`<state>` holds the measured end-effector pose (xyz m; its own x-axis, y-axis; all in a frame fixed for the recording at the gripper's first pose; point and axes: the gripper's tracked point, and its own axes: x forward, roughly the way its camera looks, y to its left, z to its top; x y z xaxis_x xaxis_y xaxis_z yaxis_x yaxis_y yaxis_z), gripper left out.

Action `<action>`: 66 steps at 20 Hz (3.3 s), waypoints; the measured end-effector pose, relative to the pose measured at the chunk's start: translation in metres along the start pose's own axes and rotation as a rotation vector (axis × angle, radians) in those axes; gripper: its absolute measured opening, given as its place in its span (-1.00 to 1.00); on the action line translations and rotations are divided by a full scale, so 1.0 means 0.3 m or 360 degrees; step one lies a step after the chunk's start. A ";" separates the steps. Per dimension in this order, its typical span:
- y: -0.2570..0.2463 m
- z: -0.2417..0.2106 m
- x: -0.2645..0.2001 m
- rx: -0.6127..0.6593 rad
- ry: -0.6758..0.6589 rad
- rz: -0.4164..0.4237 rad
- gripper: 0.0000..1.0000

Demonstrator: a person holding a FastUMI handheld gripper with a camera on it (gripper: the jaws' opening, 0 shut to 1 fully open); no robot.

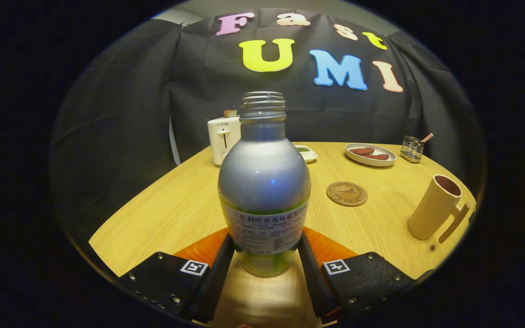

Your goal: Take the bottle from table, then pour the juice into the cup, finally place the bottle on the coaster

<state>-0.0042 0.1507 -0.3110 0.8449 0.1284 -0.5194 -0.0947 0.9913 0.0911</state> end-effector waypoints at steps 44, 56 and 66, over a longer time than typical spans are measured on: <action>-0.401 0.288 -0.146 0.1694 -0.0181 0.0267 0.53; -0.388 0.284 -0.134 0.2132 -0.0139 0.0349 0.53; -0.418 0.282 -0.145 0.2444 -0.0094 0.0305 0.53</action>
<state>0.0155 0.0185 -0.2280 0.9060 0.2078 -0.3687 0.3816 -0.0245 0.9240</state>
